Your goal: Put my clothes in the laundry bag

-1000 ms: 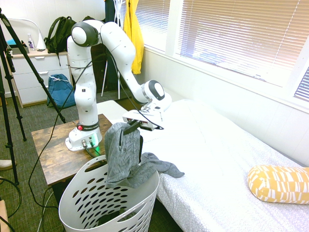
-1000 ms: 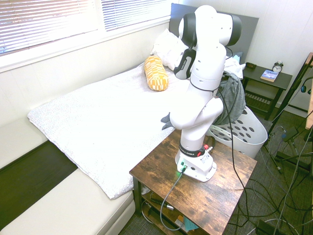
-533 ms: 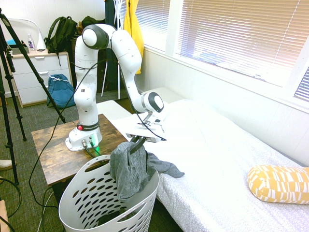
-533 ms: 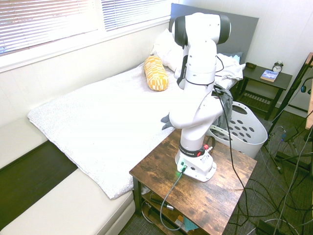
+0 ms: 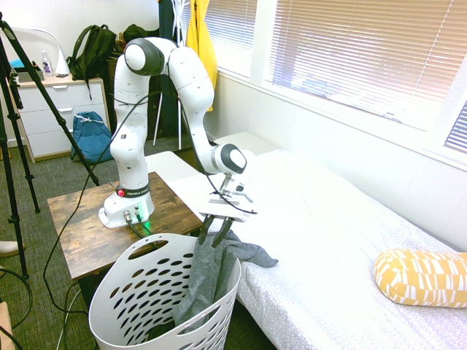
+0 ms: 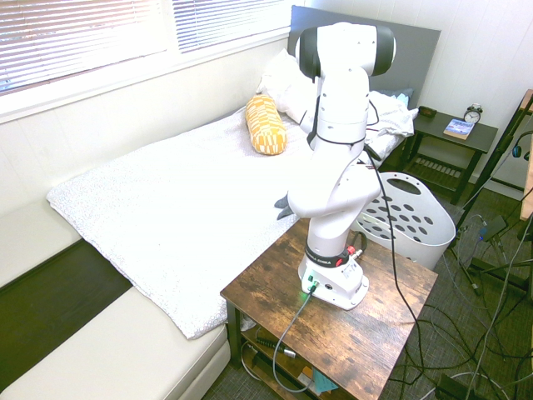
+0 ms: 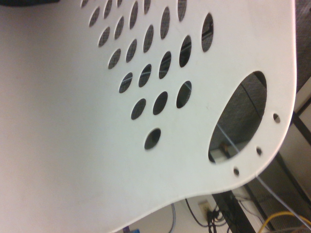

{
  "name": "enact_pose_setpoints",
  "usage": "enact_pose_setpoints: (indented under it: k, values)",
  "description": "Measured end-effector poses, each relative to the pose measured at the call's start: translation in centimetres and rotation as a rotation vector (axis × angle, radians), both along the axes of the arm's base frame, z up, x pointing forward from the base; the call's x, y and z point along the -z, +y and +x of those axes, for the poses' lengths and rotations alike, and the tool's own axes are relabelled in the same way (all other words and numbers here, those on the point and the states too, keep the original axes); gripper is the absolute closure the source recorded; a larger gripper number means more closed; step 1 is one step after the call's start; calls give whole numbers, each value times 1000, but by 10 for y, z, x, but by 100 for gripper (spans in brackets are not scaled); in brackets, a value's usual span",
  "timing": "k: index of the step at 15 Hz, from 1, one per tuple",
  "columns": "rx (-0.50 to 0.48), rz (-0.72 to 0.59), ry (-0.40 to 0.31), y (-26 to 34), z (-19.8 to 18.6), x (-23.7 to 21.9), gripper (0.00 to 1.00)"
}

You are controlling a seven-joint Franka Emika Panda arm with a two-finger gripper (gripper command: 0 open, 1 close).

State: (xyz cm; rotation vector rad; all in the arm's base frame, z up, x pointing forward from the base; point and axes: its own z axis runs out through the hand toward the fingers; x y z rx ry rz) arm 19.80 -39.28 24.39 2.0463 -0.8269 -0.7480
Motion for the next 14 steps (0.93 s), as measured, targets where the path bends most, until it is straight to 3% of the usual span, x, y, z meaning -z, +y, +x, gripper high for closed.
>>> enact_pose_setpoints:
  k: [6, 9, 14]
  values:
    - [-222, 100, -108, 131, 133, 19, 0]
    - [-204, 160, -114, 160, 145, 64, 0]
    - [-158, 175, -113, 141, 145, 124, 0]
